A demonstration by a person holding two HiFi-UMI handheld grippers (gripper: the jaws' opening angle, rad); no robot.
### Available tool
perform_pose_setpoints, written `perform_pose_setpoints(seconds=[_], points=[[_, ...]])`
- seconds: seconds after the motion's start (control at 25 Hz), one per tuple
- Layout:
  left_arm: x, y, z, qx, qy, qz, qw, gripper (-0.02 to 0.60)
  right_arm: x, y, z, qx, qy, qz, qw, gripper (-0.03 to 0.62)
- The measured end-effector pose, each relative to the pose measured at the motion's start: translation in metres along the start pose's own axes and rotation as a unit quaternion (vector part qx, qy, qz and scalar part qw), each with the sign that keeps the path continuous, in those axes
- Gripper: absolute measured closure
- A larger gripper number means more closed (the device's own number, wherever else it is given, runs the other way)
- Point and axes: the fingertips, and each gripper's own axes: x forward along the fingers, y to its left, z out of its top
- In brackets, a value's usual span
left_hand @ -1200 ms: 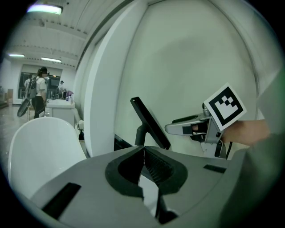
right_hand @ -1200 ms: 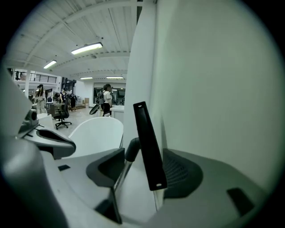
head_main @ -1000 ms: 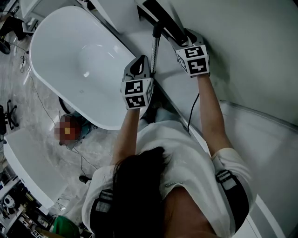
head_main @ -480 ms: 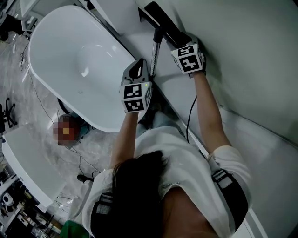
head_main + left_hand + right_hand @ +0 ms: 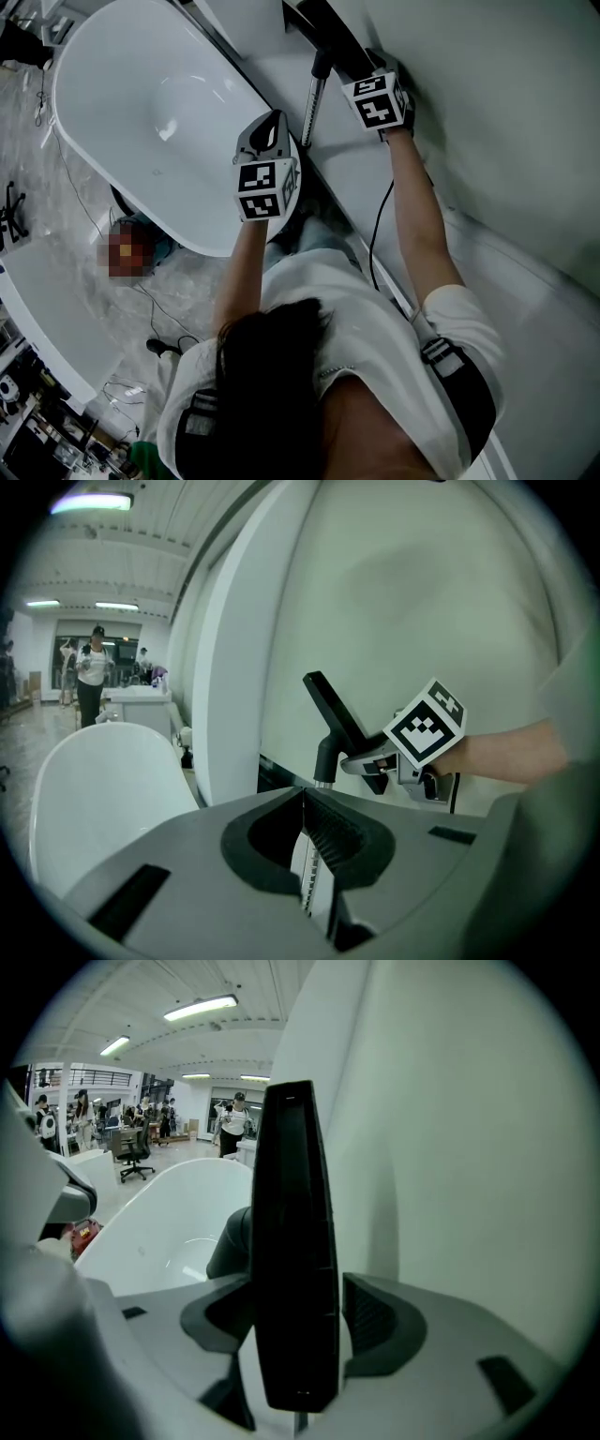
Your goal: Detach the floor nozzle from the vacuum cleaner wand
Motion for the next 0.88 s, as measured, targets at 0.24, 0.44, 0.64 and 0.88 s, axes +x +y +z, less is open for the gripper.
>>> perform_pose_setpoints(seconds=[0.24, 0.44, 0.64, 0.88], points=[[-0.003, 0.007, -0.001, 0.003, 0.004, 0.002, 1.0, 0.577, 0.015, 0.004, -0.006, -0.023, 0.026, -0.006, 0.999, 0.324], [-0.004, 0.007, -0.004, 0.015, 0.006, 0.003, 0.9999, 0.577, 0.02, 0.002, -0.007, -0.031, 0.032, -0.01, 0.999, 0.376], [-0.002, 0.012, -0.012, 0.0, 0.01, 0.004, 0.9999, 0.577, 0.02, 0.002, -0.006, -0.026, 0.024, -0.02, 0.999, 0.381], [0.007, 0.01, -0.02, -0.012, 0.024, -0.013, 0.9996, 0.575, 0.015, 0.004, -0.006, -0.023, 0.019, -0.021, 0.999, 0.381]])
